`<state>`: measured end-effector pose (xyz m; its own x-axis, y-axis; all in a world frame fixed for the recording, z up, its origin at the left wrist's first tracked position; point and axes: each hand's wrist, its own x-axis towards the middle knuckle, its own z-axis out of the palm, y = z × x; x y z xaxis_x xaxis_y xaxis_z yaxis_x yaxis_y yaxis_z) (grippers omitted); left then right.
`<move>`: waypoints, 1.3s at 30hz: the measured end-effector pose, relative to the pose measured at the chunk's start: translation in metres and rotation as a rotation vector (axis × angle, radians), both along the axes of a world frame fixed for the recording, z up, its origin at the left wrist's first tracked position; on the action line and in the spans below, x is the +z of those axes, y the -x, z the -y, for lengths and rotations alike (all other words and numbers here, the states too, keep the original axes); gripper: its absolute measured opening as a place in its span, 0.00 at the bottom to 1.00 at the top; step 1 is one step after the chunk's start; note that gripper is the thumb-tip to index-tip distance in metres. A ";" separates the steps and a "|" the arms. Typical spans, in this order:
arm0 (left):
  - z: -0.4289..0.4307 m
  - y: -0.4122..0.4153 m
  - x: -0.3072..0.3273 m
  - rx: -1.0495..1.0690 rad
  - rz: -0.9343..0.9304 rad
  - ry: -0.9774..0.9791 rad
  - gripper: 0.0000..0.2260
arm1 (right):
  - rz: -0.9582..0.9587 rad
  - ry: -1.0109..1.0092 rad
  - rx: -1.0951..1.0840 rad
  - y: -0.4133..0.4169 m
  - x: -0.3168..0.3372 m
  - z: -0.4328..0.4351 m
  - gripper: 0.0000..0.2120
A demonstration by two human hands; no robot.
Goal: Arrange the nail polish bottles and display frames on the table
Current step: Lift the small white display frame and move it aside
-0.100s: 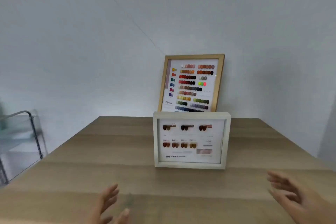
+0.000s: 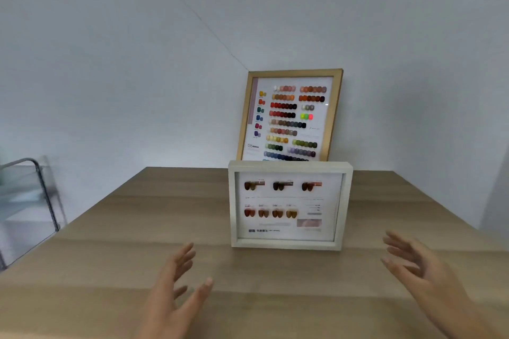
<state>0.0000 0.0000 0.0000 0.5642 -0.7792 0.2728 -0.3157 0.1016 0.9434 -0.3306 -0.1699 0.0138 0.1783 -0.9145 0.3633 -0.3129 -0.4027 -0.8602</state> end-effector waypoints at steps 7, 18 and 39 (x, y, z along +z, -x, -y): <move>0.088 -0.027 0.011 -0.111 0.153 -0.063 0.34 | -0.111 -0.056 0.112 -0.039 -0.009 0.069 0.31; 0.127 -0.030 0.001 -0.140 0.107 -0.026 0.22 | -0.067 -0.050 0.187 -0.059 -0.014 0.090 0.22; 0.076 -0.176 0.008 0.071 0.047 0.091 0.22 | -0.002 -0.003 0.306 -0.232 -0.005 0.028 0.21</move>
